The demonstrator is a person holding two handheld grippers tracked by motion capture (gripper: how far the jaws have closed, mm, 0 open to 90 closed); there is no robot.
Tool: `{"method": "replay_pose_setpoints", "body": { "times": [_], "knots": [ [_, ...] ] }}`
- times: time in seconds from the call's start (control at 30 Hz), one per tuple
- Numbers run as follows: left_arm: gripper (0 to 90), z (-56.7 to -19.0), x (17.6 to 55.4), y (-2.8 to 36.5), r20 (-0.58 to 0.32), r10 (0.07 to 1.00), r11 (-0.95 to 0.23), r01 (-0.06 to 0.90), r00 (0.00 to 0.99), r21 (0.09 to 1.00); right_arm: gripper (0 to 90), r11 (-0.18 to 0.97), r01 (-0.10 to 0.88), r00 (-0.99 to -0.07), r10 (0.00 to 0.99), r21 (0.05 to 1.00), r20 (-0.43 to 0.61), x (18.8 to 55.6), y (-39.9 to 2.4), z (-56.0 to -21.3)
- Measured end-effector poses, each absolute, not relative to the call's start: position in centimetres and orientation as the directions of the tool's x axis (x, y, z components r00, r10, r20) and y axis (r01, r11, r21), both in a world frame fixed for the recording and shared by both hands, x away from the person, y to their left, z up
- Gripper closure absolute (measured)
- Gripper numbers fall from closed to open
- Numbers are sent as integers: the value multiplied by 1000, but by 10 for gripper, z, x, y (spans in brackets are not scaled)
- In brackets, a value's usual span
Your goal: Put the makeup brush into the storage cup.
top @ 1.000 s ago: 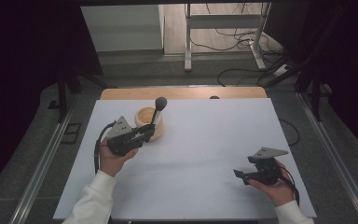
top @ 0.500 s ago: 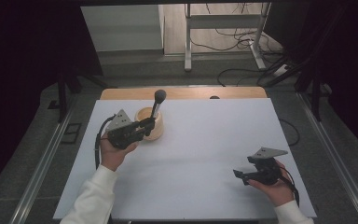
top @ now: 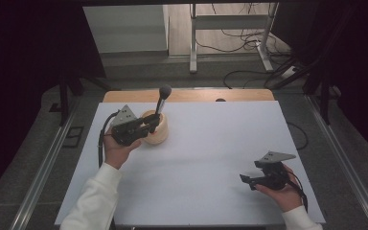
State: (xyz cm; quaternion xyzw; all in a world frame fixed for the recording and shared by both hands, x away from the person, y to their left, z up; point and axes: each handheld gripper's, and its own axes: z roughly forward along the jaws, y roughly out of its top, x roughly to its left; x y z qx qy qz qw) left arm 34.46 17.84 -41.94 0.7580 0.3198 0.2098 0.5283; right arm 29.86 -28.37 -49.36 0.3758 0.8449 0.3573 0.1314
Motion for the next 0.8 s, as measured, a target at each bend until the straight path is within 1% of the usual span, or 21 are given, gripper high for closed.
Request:
{"method": "replay_pose_setpoints", "body": {
  "times": [0.47,0.8],
  "knots": [
    [748,-417,355,180,-27,719,-228,273,694,935,199,466,543,-685,727,699,47,299,-283,-494],
    [748,-423,363,180,-31,729,-230,287,684,930,199,468,545,-684,727,696,47,299,-284,-495]
  ]
}}
